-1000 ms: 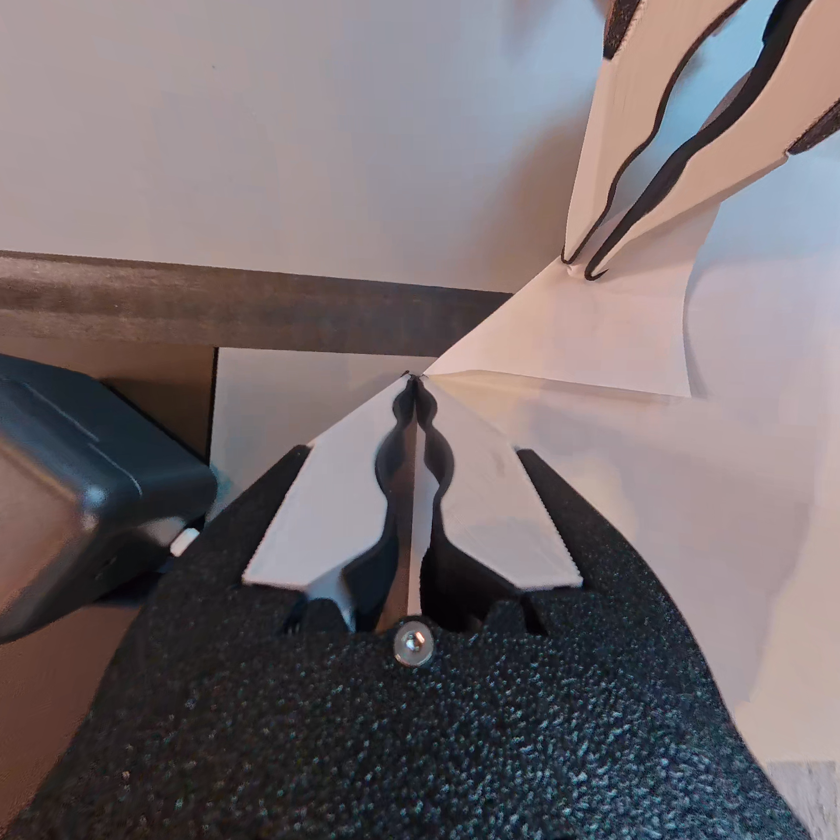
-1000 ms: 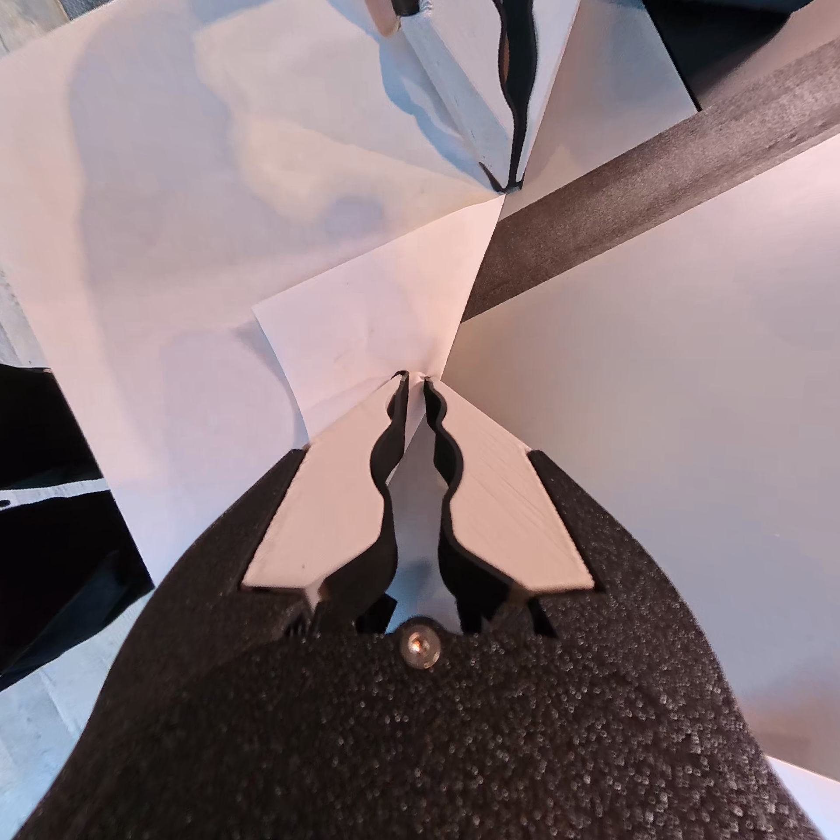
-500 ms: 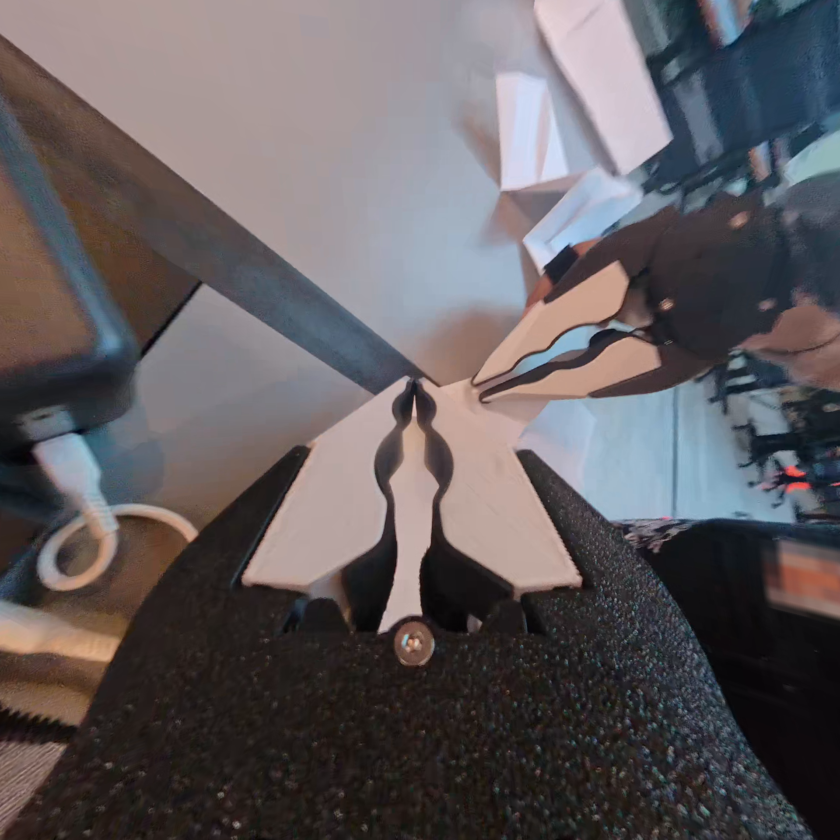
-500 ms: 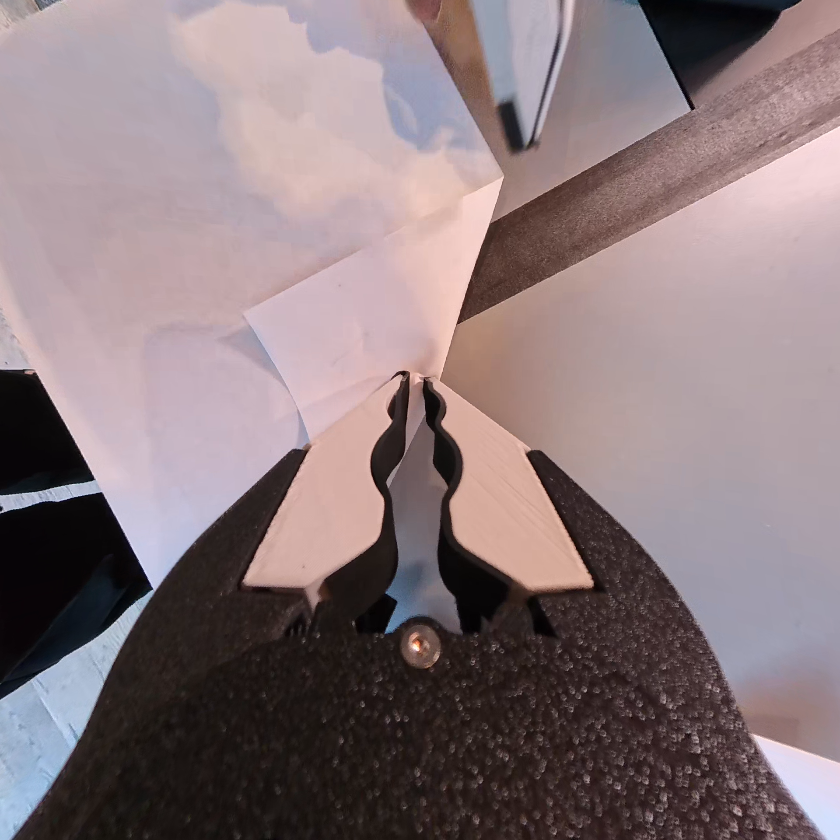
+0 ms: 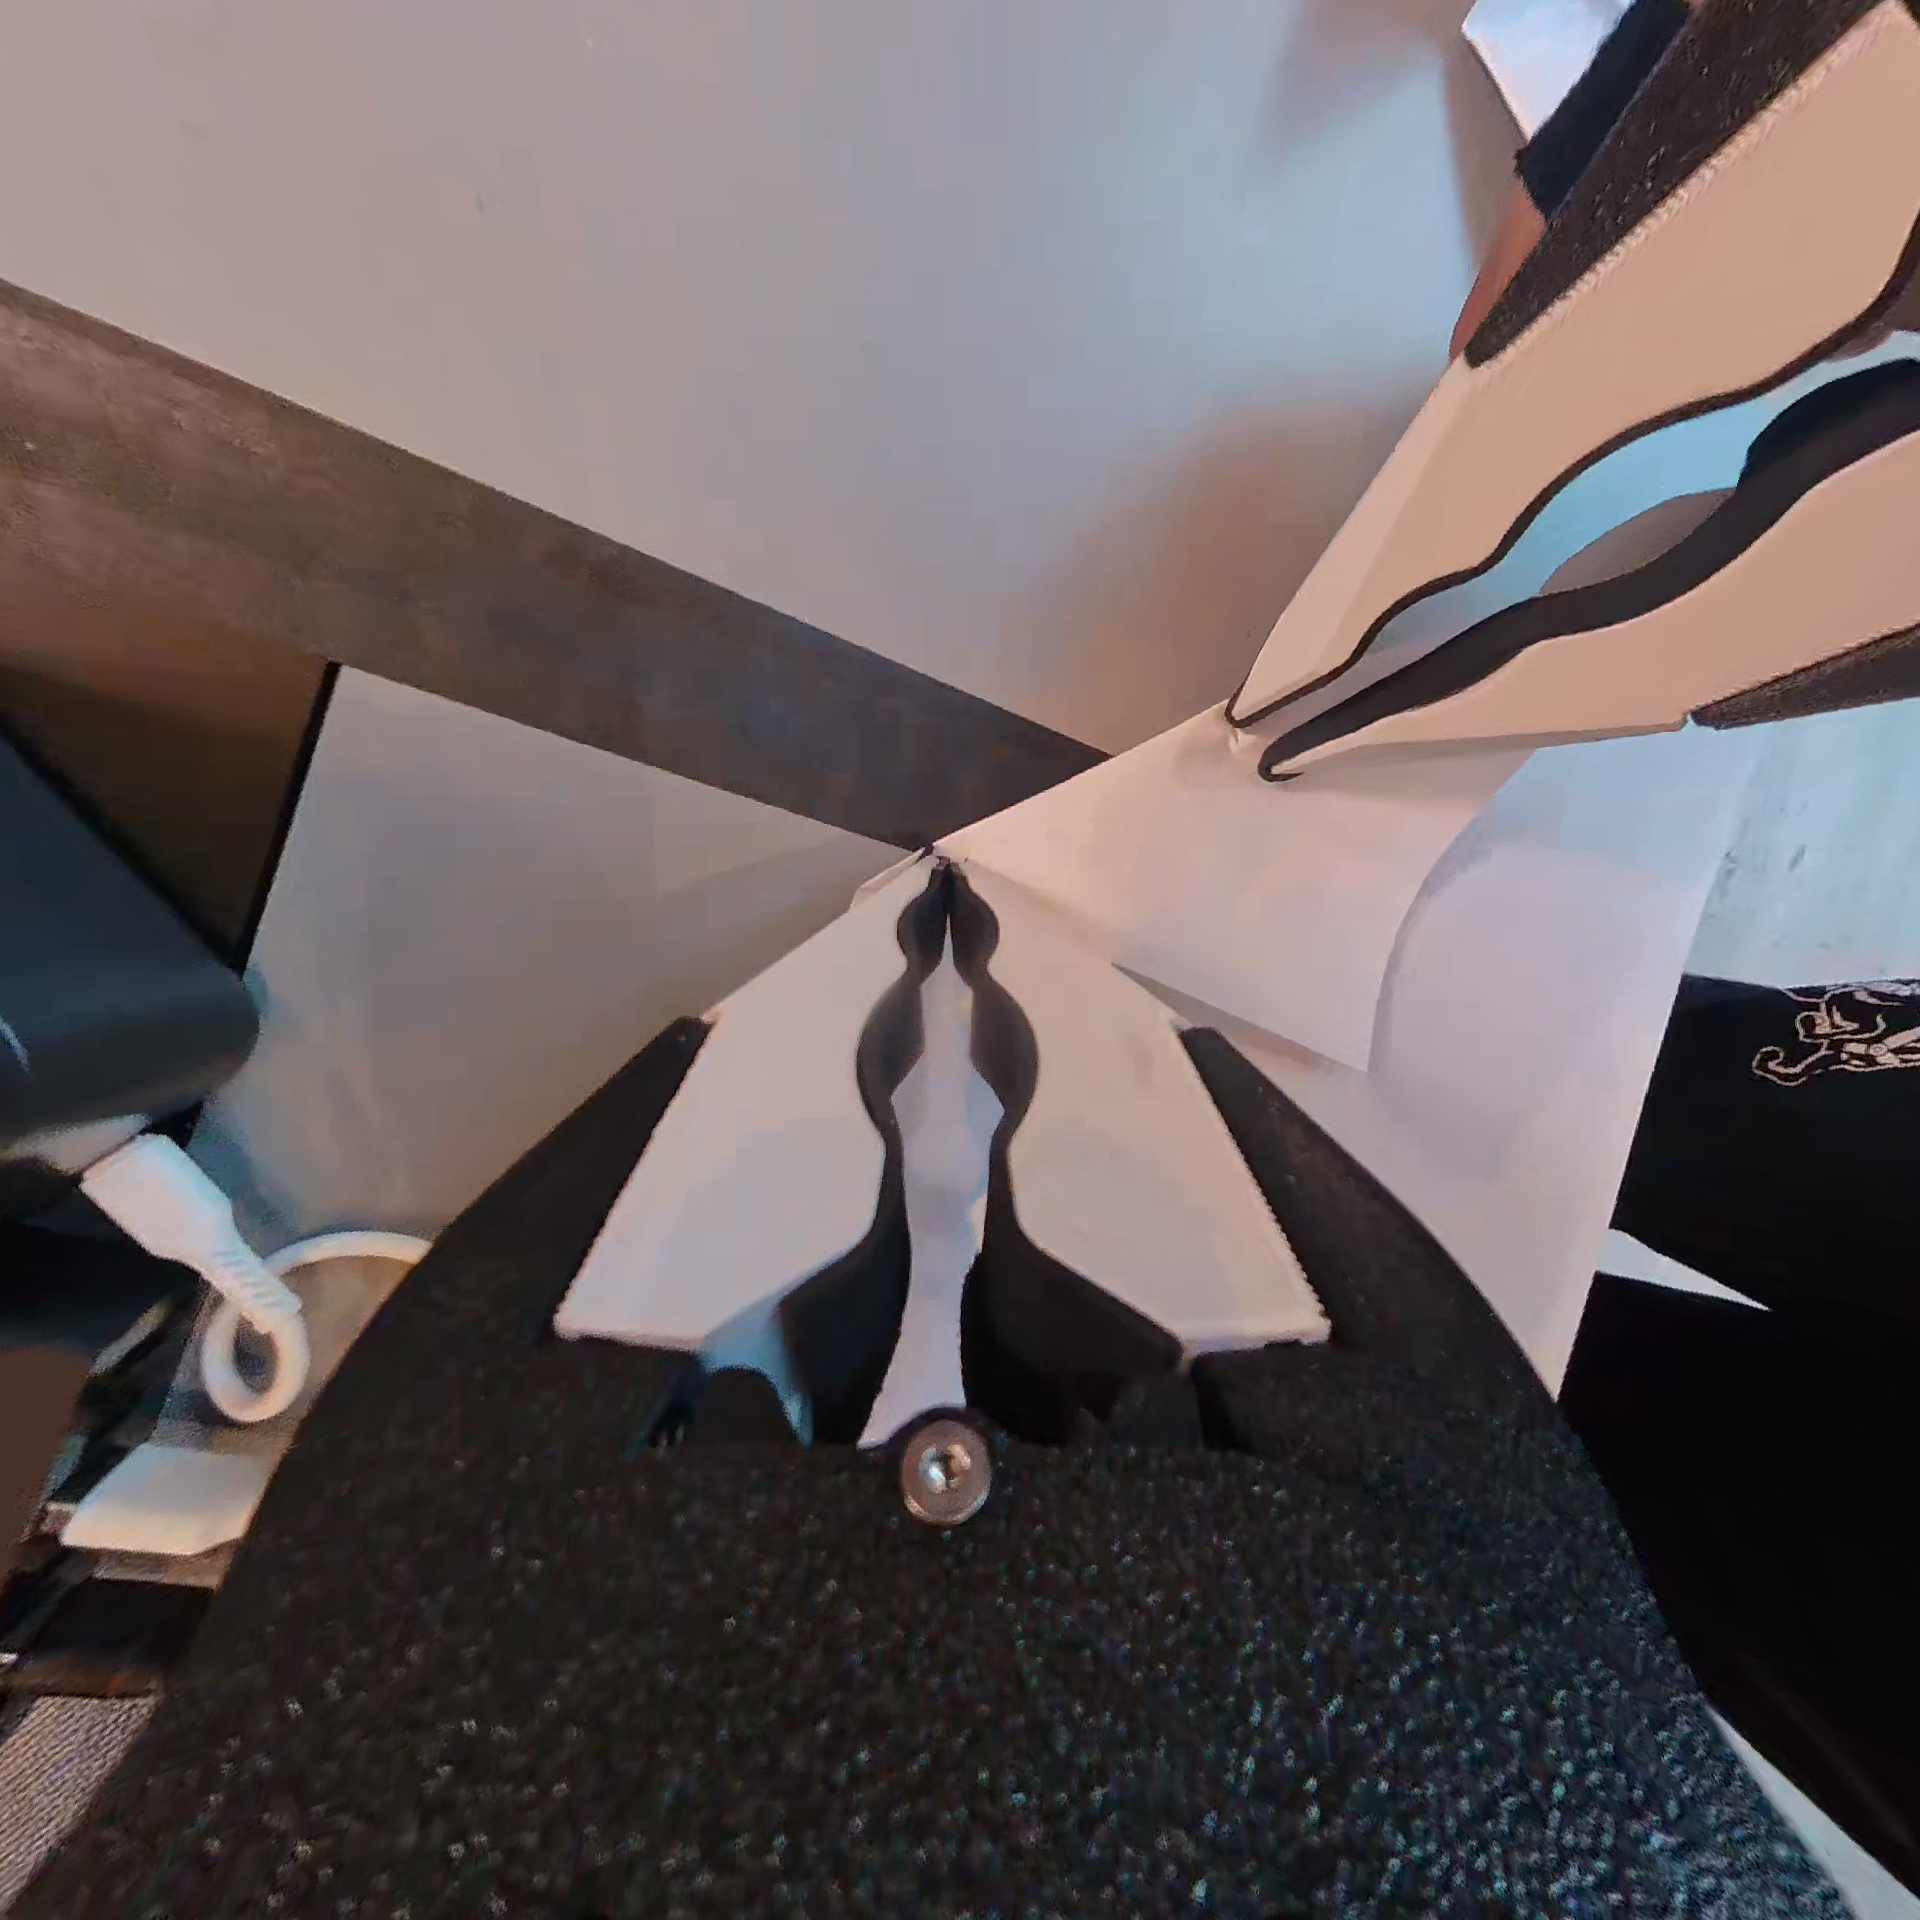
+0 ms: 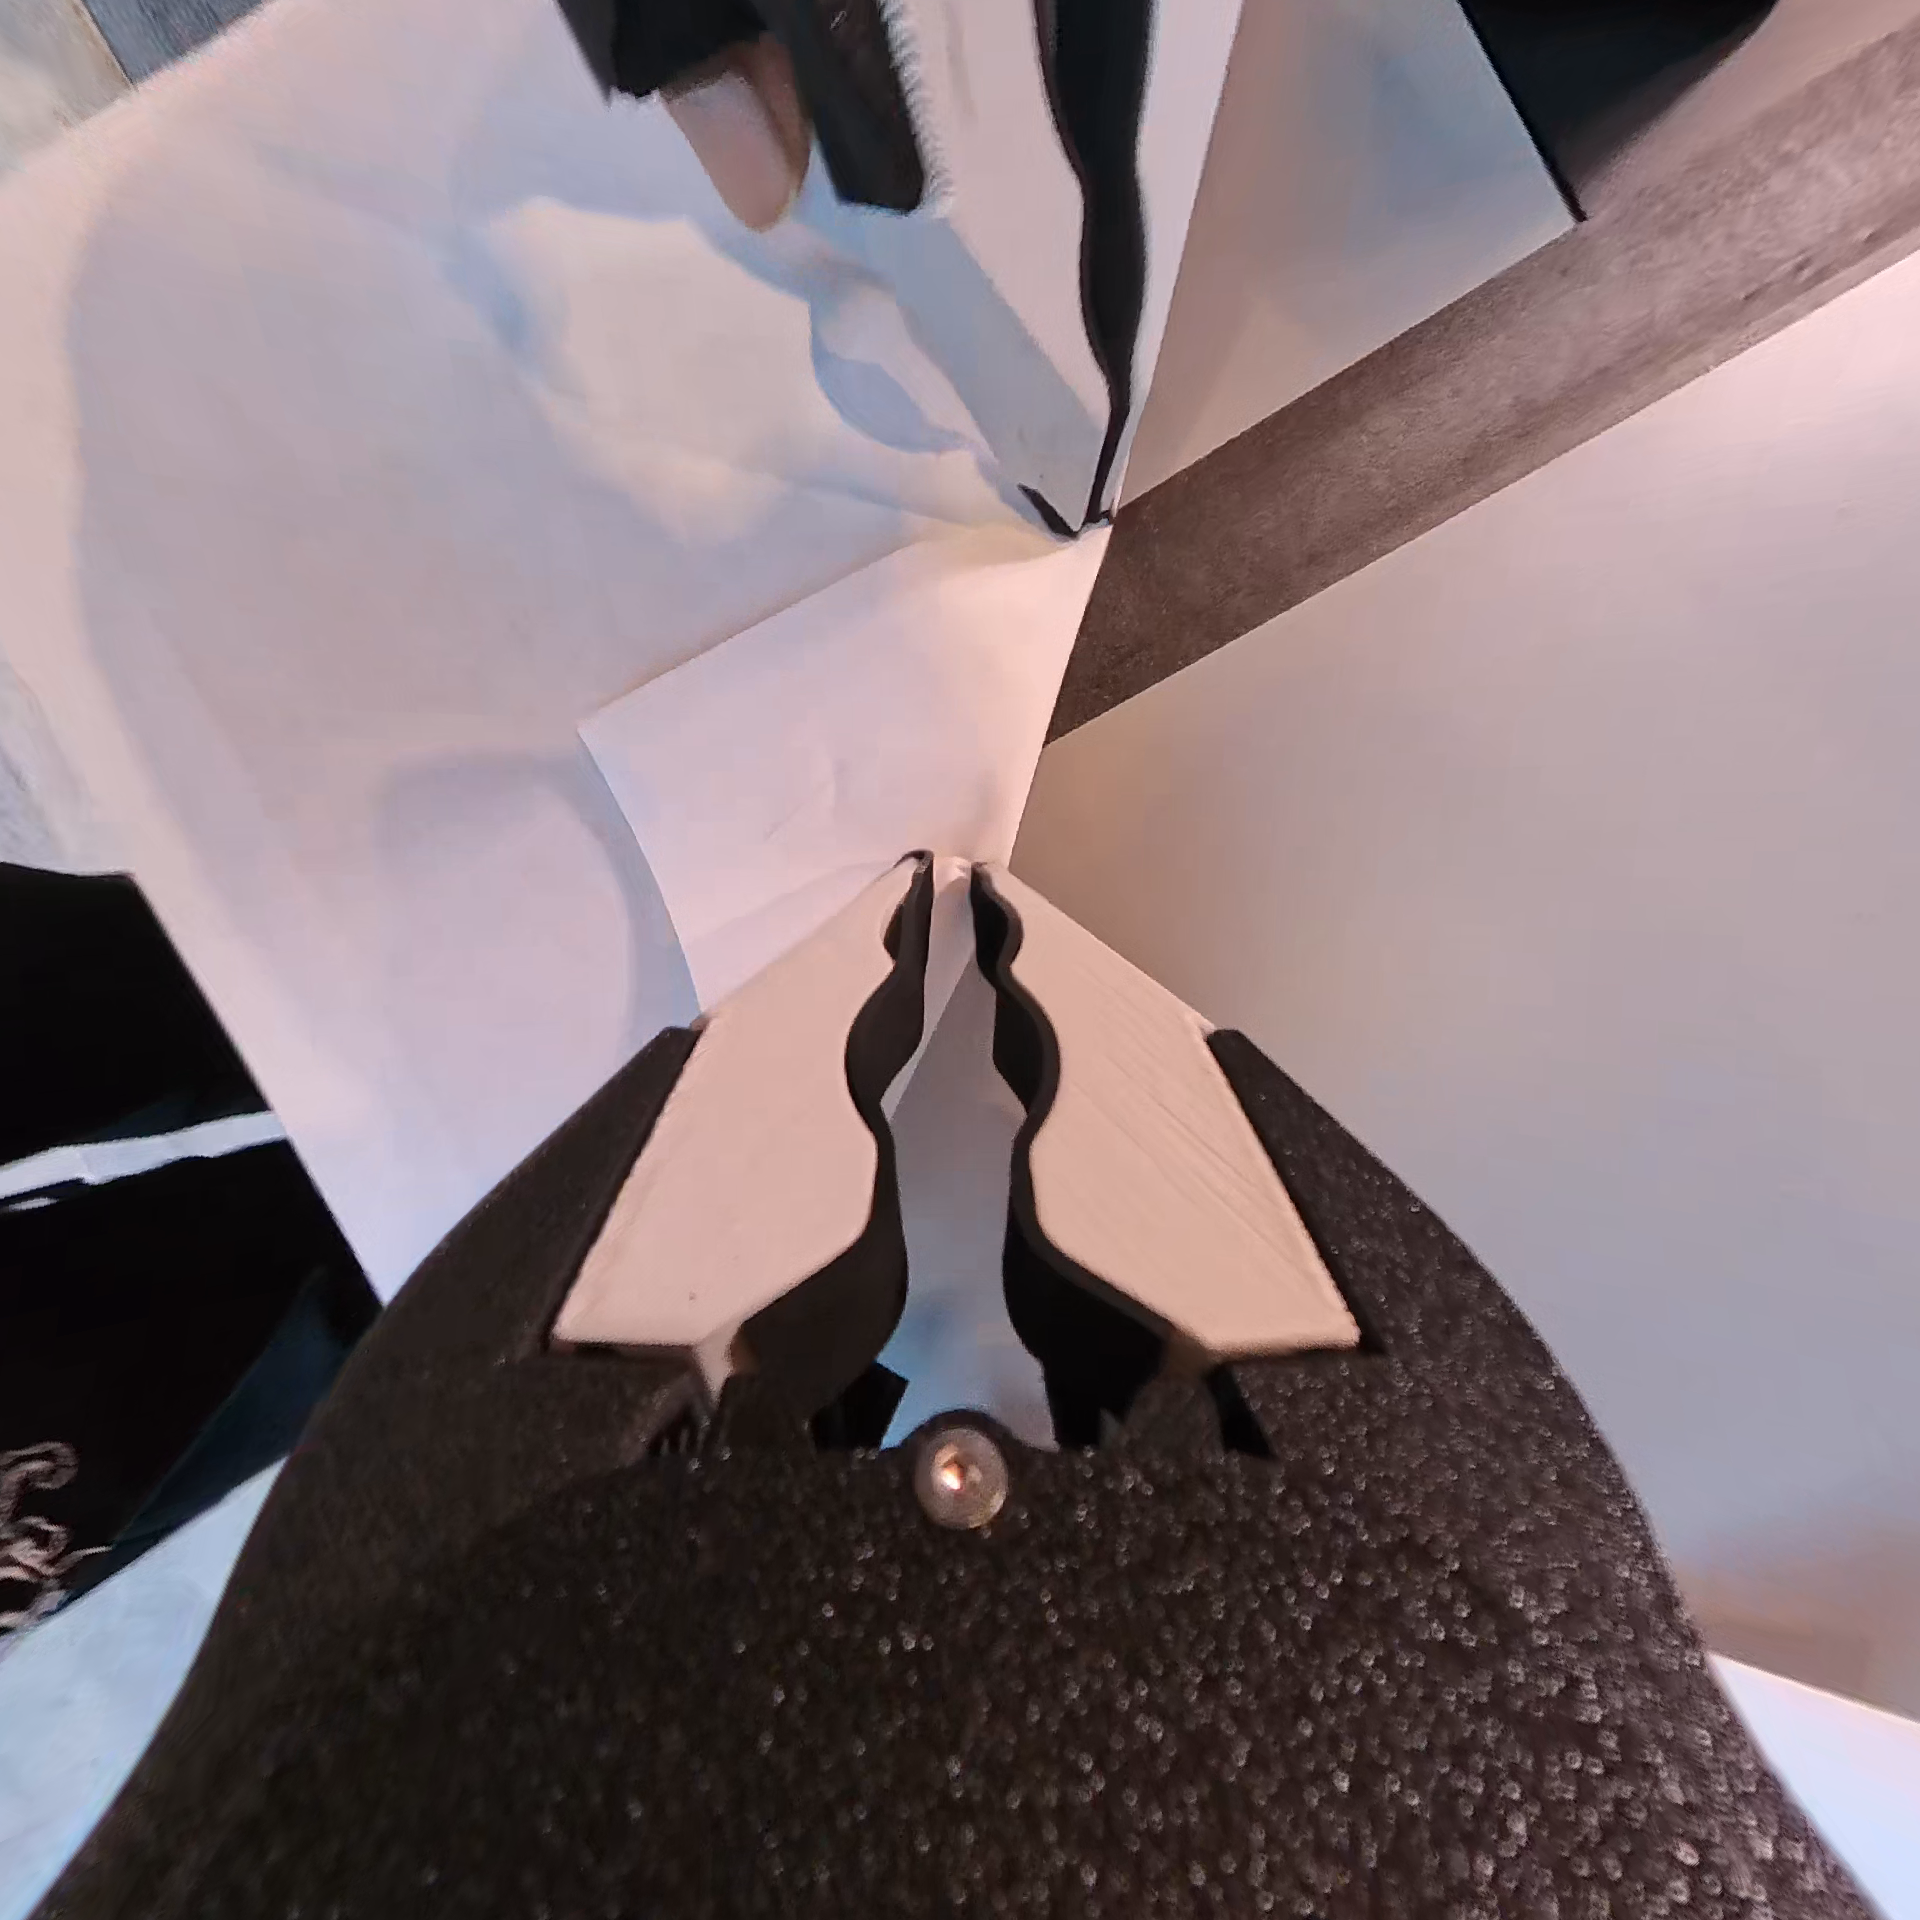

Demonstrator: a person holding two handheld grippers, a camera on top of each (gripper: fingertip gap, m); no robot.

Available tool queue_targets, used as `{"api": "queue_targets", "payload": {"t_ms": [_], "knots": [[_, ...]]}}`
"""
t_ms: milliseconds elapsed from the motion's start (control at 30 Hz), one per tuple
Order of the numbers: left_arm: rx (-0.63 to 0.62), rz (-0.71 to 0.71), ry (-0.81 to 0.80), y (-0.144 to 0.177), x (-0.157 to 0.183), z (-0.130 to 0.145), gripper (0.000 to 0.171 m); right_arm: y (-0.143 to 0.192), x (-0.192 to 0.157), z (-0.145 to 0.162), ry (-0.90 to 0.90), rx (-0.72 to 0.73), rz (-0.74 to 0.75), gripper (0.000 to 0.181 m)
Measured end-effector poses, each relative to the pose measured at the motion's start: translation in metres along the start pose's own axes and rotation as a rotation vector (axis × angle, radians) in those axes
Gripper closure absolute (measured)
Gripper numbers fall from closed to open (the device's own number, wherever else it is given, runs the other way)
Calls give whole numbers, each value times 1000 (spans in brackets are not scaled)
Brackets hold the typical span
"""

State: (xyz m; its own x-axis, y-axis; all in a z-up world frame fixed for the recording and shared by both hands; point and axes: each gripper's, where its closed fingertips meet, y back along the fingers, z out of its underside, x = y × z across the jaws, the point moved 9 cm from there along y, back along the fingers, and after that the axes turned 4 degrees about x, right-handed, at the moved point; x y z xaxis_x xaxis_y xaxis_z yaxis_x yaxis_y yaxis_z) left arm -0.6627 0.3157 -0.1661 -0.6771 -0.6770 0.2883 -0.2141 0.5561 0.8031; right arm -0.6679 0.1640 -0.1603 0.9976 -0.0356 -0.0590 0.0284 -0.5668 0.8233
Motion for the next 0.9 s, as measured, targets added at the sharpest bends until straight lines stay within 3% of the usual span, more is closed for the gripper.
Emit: {"api": "queue_targets", "payload": {"t_ms": [133, 233, 567, 667, 800, 900], "knots": [[-16, -11, -43, 0, 1, -1, 171, 7, 12, -21, -166, 148, -15, 174], [-15, -16, -63, 0, 2, -1, 171, -2, 24, -33, -245, 165, -35, 175], [8, -10, -45, 0, 1, 1, 171, -34, 28, -42, -123, 63, -17, 181], [10, 20, 42, 0, -1, 0, 171, -34, 27, -42, -100, 58, -5, 181], [48, 124, 307, 4, -13, -2, 171, -34, 26, -40, -96, 77, -2, 181], [32, 115, 251, -1, -10, 0, 171, -34, 27, -40, -97, 79, -8, 181]]}}
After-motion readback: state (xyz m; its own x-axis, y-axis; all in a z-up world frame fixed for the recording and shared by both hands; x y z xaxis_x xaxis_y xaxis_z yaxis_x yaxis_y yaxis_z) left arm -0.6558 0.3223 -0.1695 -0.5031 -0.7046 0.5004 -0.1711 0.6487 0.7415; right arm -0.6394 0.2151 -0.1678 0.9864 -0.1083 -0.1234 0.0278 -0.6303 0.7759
